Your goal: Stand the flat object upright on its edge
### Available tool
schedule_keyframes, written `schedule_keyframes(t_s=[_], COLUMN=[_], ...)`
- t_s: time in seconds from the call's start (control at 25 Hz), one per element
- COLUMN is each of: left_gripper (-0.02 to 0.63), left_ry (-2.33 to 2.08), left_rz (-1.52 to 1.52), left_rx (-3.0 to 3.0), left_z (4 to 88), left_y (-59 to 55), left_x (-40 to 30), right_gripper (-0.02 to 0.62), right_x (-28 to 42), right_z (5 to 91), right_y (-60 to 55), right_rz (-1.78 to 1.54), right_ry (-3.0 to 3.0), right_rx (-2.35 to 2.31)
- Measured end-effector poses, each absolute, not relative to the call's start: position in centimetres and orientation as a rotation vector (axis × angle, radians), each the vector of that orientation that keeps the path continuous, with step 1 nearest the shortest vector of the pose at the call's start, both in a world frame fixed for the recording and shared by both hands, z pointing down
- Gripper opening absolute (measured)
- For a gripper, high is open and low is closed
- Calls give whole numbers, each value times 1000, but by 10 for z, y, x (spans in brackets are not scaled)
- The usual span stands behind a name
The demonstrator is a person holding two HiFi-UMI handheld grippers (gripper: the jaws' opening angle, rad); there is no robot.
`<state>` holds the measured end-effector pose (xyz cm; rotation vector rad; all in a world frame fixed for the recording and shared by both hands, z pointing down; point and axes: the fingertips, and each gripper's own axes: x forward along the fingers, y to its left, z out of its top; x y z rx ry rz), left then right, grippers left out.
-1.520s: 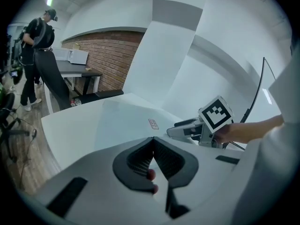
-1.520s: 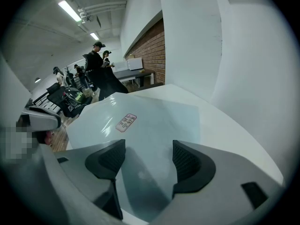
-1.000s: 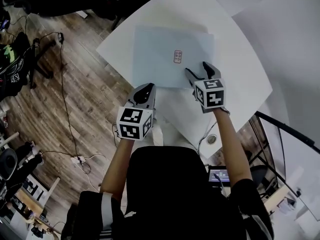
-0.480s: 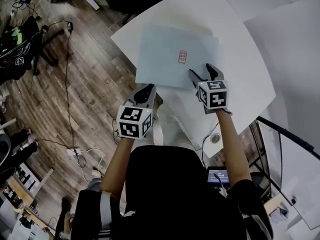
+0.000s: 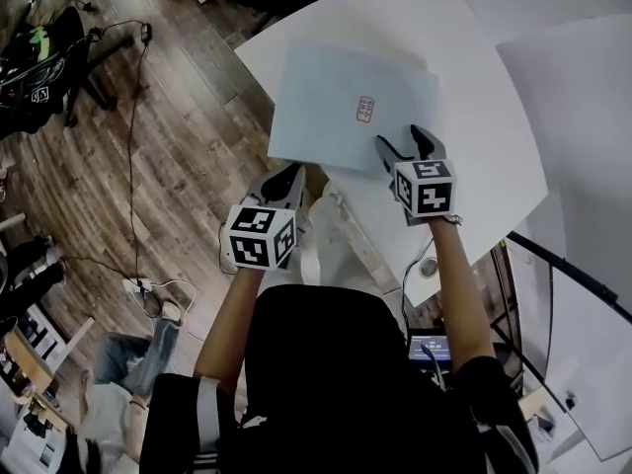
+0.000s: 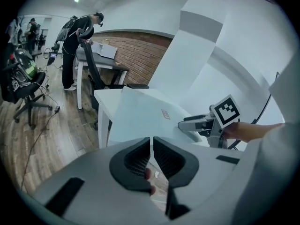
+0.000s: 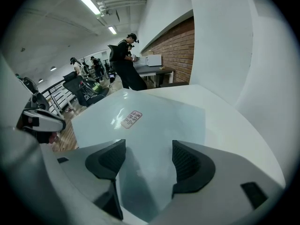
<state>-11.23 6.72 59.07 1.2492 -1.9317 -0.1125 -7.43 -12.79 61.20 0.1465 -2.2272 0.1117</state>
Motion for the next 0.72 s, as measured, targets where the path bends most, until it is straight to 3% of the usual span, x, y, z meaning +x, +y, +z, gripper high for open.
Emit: schedule_keyframes(t_s=[0.72], left_gripper=[186], left_ry=[-1742], left_rz=[-577], left_rx=[1149], left_z=[630], left_y=[92], left_x=[-104], right_gripper=[302], right_x=[-73], right_z=[611], right_y=[-116], right_rz=[103], right_ry=[-2228], right_rx=[163])
